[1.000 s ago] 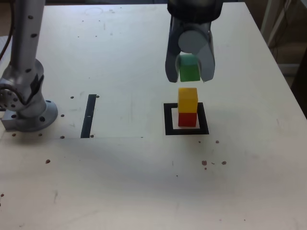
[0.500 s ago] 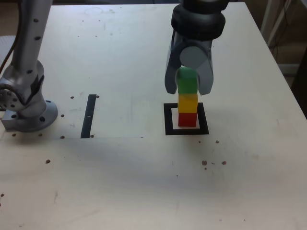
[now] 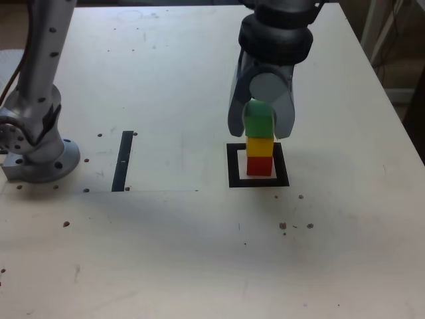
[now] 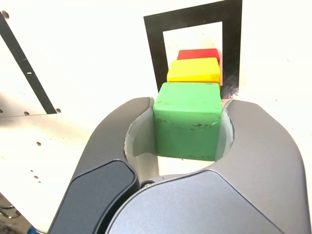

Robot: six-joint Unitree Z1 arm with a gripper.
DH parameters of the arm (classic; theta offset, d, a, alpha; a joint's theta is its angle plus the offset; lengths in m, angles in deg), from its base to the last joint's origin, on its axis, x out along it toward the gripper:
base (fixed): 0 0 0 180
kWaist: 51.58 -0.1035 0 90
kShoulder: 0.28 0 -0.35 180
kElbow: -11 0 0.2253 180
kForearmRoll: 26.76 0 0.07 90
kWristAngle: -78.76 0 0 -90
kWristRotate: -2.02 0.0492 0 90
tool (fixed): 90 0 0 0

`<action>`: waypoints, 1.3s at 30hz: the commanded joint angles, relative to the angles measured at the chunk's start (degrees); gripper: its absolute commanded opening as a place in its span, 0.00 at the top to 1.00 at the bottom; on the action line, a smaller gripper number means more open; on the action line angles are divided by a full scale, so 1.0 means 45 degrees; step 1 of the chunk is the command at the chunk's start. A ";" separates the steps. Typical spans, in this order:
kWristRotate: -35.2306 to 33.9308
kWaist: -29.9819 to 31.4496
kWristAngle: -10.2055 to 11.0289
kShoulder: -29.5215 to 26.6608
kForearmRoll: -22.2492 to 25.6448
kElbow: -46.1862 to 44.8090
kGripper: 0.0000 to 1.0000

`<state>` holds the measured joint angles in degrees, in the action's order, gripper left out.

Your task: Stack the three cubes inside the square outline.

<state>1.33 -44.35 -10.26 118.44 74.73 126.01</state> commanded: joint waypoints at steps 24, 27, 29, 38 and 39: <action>-0.0231 0.0014 0.0405 -0.1533 0.0050 -0.0277 0.01; -0.0222 0.0075 0.0526 -0.2730 0.0067 -0.0581 0.01; -0.0219 0.0144 0.0564 -0.3449 0.0079 -0.0915 0.01; -0.0219 0.0290 0.0579 -0.6472 -0.0246 -0.4564 0.01; -0.0214 0.0290 0.0619 -0.6825 -0.0345 -0.5053 0.01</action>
<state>0.38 -43.12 -7.84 91.69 73.81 106.96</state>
